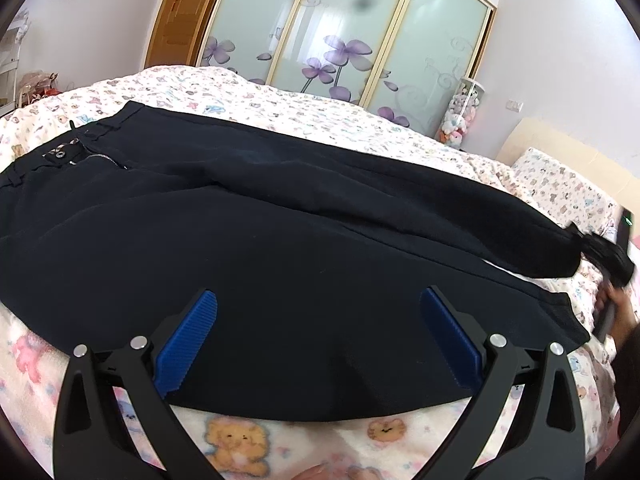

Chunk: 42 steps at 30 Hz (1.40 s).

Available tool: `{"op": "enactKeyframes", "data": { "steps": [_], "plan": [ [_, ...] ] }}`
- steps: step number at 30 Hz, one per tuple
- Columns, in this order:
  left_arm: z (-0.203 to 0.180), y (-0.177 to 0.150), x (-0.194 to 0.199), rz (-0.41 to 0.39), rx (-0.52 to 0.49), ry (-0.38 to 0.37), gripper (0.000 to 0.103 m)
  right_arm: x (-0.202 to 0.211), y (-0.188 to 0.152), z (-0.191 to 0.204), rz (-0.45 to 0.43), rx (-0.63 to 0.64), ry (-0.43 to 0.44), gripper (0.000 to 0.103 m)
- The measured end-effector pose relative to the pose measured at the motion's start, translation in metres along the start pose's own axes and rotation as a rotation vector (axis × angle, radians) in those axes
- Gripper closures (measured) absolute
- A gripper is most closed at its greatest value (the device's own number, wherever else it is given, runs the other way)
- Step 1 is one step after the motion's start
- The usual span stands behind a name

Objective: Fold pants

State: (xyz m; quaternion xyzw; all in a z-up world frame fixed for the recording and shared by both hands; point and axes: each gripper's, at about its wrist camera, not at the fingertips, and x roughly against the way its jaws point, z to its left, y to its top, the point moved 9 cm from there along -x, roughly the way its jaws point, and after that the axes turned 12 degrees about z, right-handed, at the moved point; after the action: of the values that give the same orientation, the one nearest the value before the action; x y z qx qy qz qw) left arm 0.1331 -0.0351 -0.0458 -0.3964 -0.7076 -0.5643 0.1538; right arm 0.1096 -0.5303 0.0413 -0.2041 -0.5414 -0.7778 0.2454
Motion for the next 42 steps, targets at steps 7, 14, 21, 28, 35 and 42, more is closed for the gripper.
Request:
{"op": "enactKeyframes", "data": {
  "steps": [7,14,21,28,35,42],
  "plan": [
    [-0.001,-0.001,0.027,-0.080,0.007,-0.025,0.002,0.026,-0.101,0.030,0.134,-0.066,0.025,0.083],
    [0.006,0.000,0.049,-0.120,0.028,-0.022,0.002,0.036,-0.141,0.044,0.281,-0.042,-0.155,0.055],
    [0.032,0.011,0.076,-0.203,0.070,0.071,0.002,0.070,-0.101,0.111,0.160,-0.249,0.162,0.048],
    [0.036,0.020,0.103,-0.320,-0.005,0.222,0.002,-0.050,-0.114,0.187,0.382,-0.643,0.461,0.048],
    [0.040,0.019,0.105,-0.306,0.001,0.204,0.002,-0.136,-0.135,0.155,0.352,-0.987,0.266,0.057],
    [0.057,0.021,0.096,-0.268,0.060,0.170,0.002,-0.140,-0.128,0.124,0.179,-1.035,0.150,0.090]
  ]
}}
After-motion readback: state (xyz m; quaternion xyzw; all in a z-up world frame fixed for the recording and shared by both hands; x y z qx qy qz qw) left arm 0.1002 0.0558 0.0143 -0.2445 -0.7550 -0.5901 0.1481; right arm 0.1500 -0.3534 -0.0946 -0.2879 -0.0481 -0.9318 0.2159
